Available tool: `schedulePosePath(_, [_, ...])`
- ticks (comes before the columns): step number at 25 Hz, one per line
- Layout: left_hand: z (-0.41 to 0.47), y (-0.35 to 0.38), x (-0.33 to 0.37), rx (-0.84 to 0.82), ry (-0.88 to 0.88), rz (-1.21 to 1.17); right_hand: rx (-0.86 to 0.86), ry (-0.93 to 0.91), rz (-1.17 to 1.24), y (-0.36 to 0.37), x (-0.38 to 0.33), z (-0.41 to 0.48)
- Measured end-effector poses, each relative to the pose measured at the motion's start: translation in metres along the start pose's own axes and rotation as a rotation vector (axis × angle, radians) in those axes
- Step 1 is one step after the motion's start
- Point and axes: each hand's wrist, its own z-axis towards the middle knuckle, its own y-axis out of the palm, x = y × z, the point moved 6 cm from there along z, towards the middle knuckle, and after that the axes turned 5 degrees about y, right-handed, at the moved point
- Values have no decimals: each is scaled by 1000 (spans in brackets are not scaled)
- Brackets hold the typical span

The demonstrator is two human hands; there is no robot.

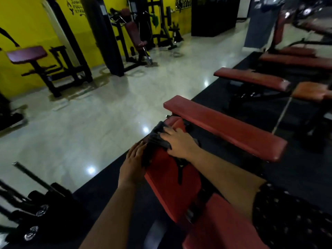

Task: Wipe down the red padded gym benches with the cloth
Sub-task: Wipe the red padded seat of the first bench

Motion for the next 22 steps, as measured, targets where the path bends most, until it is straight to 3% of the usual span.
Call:
schedulePosePath(5, [-1,-27,8,-240,-31,154,-120,70,-24,-18,-13,-18])
schedulePosePath(8, [-15,-39,27,-256,-17,181,-177,167,-8,-20,-11,-56])
schedulePosePath(15, [-85,-32,46,-391,191,242,-295,501,12,-3,17,-197])
schedulePosePath(22, [-141,8,116,-494,329,165,-320,663,26,11,19,-319])
